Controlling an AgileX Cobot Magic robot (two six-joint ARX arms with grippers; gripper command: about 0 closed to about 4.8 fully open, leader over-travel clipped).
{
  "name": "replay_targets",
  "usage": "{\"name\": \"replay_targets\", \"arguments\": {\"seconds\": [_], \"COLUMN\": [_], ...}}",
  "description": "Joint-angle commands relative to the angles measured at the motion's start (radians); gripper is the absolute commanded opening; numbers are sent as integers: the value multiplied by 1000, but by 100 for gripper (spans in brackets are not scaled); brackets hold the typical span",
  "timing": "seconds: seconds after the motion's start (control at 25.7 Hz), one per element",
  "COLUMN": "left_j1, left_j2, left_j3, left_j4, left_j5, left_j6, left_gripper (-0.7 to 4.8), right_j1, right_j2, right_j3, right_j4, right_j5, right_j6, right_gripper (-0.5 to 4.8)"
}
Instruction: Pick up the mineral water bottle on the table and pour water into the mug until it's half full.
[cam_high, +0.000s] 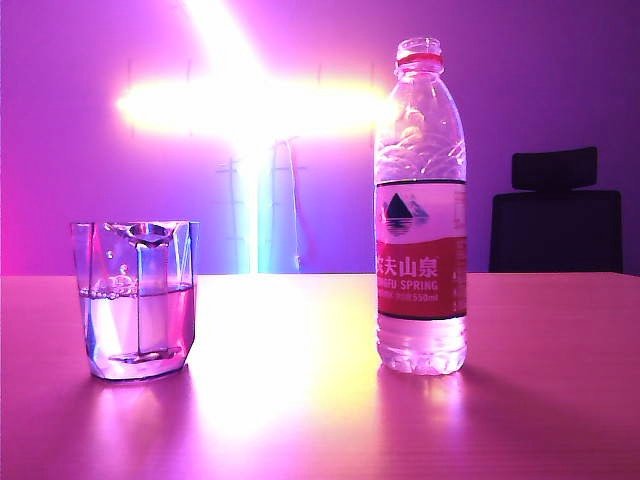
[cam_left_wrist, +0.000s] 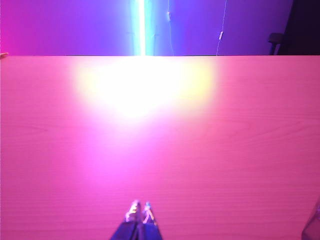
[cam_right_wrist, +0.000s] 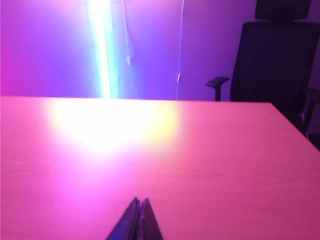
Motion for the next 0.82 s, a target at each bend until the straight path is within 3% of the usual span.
{"name": "replay_targets", "arguments": {"seconds": [0.04,0.82], "left_j1": [0,0], "left_j2": [2,2], "left_j3": [4,4], "left_j4": [7,7], "left_j5": [4,4], "left_j6": [-3,-3], "left_gripper": [-2,-2], "right_j1": [-5,-2], "right_j2": [-1,-1], "right_j3": [-5,-4], "right_j4": [-34,-36], "right_j5": [2,1], "right_j6": [3,4], "right_gripper": [-8,-8]}}
